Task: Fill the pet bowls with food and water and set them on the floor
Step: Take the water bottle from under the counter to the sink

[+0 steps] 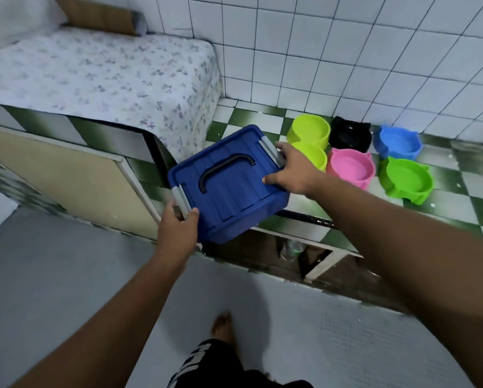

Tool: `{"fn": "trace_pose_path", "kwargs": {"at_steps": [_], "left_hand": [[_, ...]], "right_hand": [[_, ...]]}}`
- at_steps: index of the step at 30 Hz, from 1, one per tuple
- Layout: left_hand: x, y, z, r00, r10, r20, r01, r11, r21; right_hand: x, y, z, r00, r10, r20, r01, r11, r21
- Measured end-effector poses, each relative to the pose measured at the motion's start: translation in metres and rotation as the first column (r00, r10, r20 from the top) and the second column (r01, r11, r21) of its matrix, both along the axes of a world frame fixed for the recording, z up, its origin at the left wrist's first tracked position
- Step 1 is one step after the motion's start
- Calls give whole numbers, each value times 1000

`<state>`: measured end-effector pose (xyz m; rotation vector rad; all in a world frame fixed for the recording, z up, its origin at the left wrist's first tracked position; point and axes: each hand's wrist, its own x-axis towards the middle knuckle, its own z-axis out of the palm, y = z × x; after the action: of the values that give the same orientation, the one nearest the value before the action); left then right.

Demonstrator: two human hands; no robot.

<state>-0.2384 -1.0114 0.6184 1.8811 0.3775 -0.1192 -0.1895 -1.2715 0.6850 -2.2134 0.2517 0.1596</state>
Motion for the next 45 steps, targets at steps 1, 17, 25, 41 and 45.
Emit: {"fn": "trace_pose_path", "kwargs": {"at_steps": [1, 17, 25, 41, 45], "left_hand": [[8, -2, -2, 999, 17, -27, -19, 998, -60], [122, -64, -16, 959, -78, -271, -100, 804, -586], [156, -102, -10, 937, -52, -346, -207, 715, -668], [132, -105, -12, 932, -229, -281, 90, 896, -434], [88, -118, -14, 908, -373, -189, 335, 919, -206]], "right_hand": [[19, -1, 5, 999, 27, -27, -27, 999, -22], [233, -13, 3, 971, 153, -181, -215, 889, -403], [274, -28, -8, 956, 161, -245, -262, 846, -464], [187, -28, -32, 982, 39, 187, 26, 943, -332], [74, -27, -44, 914, -95, 394, 164, 975, -147]]}}
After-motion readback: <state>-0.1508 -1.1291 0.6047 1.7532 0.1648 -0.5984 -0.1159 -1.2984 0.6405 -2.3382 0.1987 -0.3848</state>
